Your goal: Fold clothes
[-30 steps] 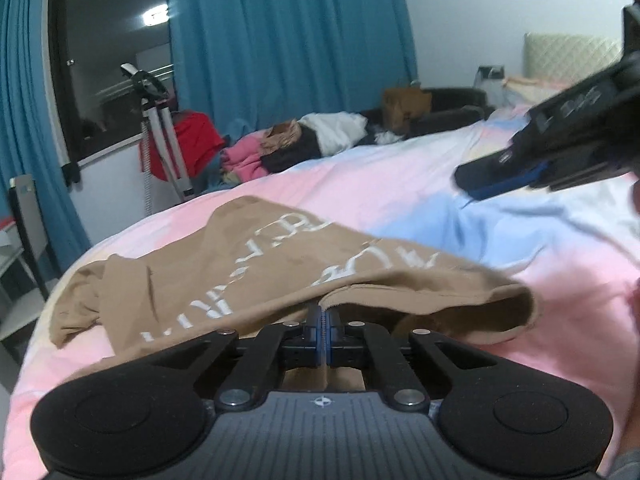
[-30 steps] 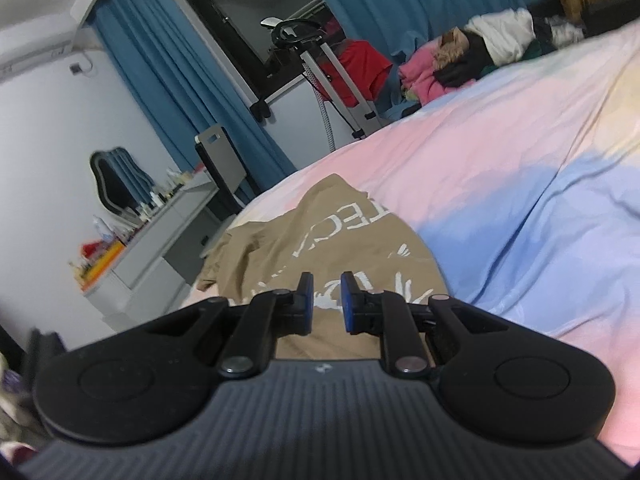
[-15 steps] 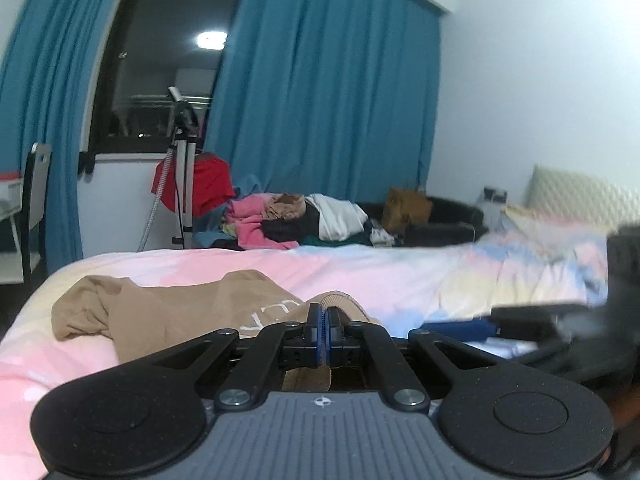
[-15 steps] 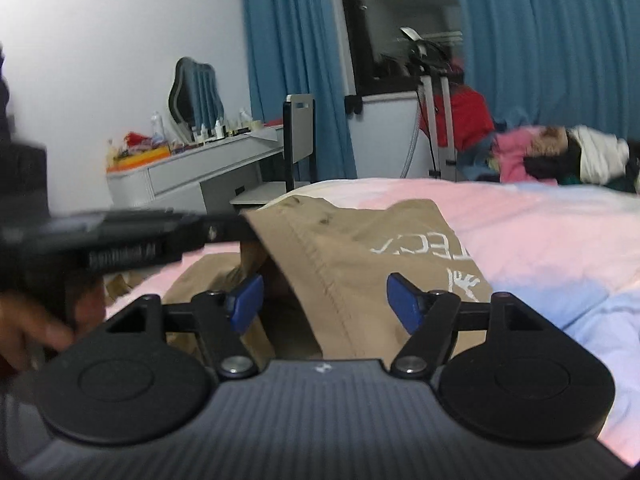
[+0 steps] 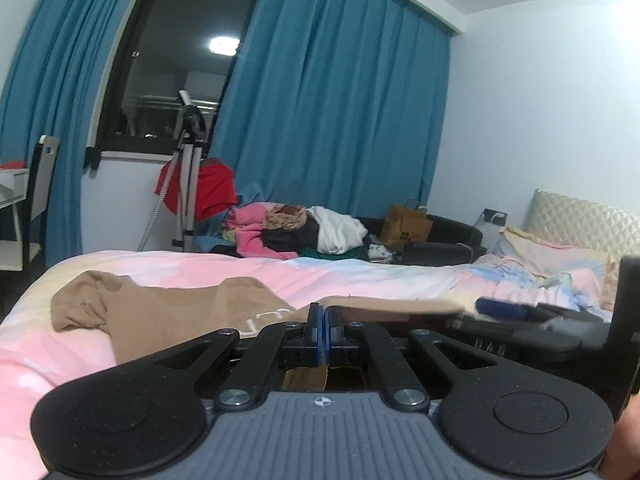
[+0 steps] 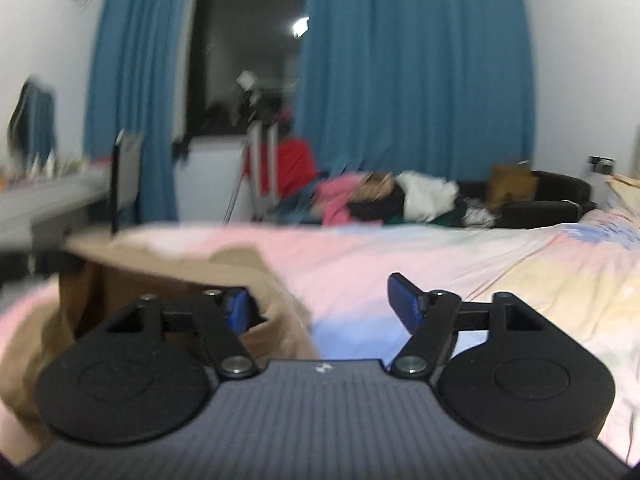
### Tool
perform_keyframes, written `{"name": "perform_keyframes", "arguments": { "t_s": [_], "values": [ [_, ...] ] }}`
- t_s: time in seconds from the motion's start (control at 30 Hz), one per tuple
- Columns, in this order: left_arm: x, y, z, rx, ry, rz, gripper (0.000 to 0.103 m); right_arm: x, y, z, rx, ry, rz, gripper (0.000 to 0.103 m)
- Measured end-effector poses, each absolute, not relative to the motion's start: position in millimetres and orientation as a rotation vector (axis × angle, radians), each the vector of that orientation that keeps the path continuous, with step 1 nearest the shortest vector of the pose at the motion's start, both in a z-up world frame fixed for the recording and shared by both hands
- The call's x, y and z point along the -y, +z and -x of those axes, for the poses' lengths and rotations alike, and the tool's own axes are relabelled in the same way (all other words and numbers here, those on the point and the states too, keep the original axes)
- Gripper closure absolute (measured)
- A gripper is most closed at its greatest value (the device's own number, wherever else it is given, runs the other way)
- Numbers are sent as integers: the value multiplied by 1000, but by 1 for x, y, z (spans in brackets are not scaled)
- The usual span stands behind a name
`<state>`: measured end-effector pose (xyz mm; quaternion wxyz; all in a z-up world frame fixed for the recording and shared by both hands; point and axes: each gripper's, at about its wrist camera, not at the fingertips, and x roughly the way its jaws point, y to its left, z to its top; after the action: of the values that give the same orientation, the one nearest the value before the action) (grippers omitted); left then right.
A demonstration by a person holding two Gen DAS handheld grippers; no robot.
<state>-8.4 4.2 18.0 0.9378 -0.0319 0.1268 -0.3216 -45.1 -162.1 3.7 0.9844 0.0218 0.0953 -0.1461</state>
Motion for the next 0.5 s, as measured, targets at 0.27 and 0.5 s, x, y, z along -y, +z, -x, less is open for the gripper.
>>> {"name": "perform_keyframes", "arguments": {
  "t_s": [0.27,0.5],
  "values": [
    [-8,16,11,-264,-648,89,102,188,-27,6,-470,-299,-113,21],
    [7,2,9,-319,-630,8,99,202,-2,32,-259,-273,-290,21]
  ]
}}
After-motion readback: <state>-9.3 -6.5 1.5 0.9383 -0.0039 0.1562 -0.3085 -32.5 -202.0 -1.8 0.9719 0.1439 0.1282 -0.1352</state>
